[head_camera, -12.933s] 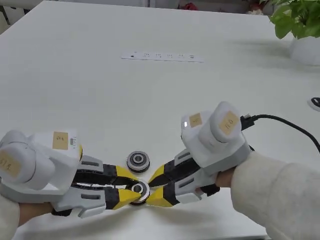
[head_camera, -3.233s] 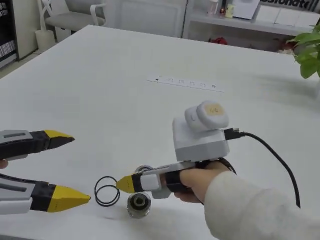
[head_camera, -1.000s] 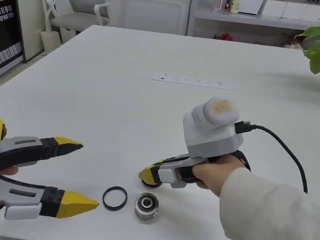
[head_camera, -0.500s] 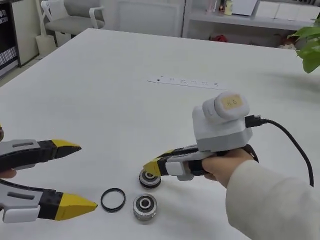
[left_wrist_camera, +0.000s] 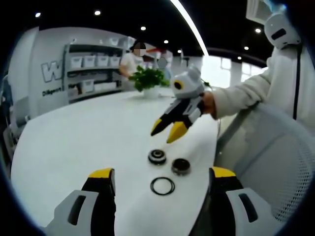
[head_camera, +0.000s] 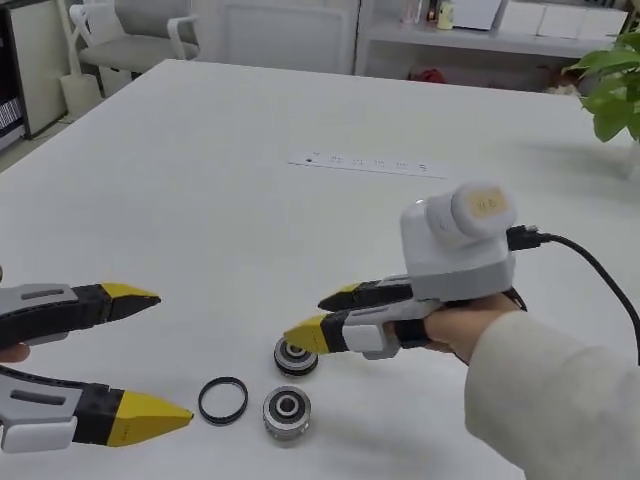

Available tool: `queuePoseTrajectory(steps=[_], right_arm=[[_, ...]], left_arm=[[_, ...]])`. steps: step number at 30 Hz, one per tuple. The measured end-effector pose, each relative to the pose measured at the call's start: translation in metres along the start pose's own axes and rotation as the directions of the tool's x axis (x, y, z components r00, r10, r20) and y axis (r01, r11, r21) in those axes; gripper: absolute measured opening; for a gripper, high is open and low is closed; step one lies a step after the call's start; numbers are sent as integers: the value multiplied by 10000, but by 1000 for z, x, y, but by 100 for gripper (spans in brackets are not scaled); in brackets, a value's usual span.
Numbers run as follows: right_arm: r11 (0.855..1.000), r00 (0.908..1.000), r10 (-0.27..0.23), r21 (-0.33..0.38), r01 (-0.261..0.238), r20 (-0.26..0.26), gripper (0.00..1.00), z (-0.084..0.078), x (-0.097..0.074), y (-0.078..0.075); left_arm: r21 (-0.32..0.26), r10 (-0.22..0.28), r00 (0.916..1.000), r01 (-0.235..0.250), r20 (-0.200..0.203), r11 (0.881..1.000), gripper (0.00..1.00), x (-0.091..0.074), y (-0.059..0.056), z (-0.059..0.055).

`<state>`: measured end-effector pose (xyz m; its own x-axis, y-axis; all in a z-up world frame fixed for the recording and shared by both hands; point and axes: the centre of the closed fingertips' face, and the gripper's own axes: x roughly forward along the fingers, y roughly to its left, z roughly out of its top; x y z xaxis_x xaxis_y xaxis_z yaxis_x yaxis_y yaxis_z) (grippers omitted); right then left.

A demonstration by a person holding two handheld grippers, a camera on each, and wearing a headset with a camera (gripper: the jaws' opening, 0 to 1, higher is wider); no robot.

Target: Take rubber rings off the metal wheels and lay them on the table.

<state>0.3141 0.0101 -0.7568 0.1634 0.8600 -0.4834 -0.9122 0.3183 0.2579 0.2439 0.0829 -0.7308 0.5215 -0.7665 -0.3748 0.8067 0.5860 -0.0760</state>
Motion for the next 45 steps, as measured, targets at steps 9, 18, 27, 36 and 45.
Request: queuePoseTrajectory(steps=[9,18,27,36,45], right_arm=[[9995,9999,55,-310,-50,137,43,-3,-2,-5],[9996,10000,88,-256,-87,25,45,-11,-3,-8],[9996,9998,176,-202,-177,-9,43,-13,-2,-6],[9996,9999,147,-260,-145,80,41,-10,-2,-5],[9995,9999,129,-296,-126,99,40,-10,-3,-7]], left_arm=[[15,-65,10000,65,6,10000,79,0,-4,2],[-4,-112,9997,112,200,9999,80,0,-2,8],[837,-50,9997,31,235,9965,82,2,5,28],[1280,-630,9980,616,63,9899,81,18,7,42],[1833,-812,9964,755,238,9802,79,38,15,72]])
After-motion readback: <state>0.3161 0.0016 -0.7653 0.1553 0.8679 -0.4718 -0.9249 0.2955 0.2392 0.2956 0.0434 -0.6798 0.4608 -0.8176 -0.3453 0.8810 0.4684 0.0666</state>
